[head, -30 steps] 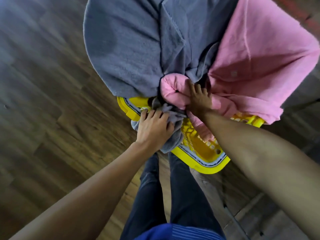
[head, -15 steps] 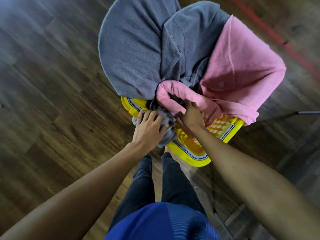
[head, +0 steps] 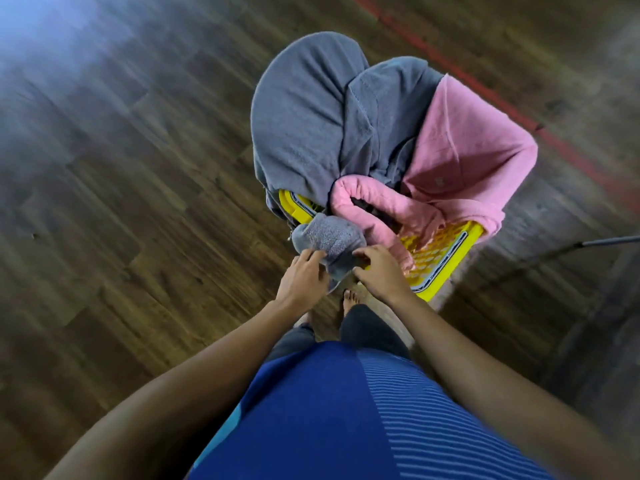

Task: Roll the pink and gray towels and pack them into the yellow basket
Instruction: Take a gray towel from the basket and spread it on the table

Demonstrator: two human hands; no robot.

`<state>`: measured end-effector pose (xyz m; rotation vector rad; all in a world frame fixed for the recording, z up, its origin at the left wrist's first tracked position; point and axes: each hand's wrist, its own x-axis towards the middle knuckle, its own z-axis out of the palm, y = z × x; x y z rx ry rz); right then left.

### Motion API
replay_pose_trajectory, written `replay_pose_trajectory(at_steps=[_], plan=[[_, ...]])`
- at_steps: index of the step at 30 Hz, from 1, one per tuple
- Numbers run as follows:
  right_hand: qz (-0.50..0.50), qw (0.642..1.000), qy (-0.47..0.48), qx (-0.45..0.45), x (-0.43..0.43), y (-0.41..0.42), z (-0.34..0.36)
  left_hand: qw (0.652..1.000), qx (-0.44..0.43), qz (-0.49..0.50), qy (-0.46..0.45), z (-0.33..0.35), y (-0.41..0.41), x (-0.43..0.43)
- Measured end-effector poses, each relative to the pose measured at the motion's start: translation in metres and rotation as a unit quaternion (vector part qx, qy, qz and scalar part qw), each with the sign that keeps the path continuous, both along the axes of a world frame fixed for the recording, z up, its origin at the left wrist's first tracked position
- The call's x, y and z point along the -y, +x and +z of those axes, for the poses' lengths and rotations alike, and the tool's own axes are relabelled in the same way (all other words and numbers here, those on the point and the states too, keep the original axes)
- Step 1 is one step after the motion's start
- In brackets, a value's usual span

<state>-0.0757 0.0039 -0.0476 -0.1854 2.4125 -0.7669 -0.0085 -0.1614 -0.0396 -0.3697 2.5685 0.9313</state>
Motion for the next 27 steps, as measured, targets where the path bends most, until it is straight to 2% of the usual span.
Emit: replay_pose_trajectory(at_steps=[6, 10, 15, 21, 25, 27], plan=[[0.017, 0.999, 0.027, -0.014, -0.002, 0.007, 0.001, 0.995, 0.009, 0.103, 0.009, 0.003, -0.004, -0.003], [0.047, 0.998, 0.029, 0.019, -0.007, -0.007, -0.005, 0.981, 0.014, 0.19, 0.039, 0.005, -0.015, -0.015], [-0.083, 0.992, -0.019, 0.098, 0.0, -0.039, -0.002, 0.931, 0.06, 0.327, 0.152, -0.001, -0.016, -0.037], [-0.126, 0.975, -0.025, 0.179, 0.005, -0.055, -0.016, 0.921, 0.103, 0.346, 0.144, -0.012, -0.012, -0.061], [-0.125, 0.982, -0.036, 0.136, 0.001, -0.061, -0.015, 0.899, 0.112, 0.385, 0.173, -0.021, -0.013, -0.073], [-0.108, 0.988, -0.033, 0.107, 0.001, -0.059, -0.011, 0.9, 0.099, 0.393, 0.163, -0.021, -0.014, -0.079]])
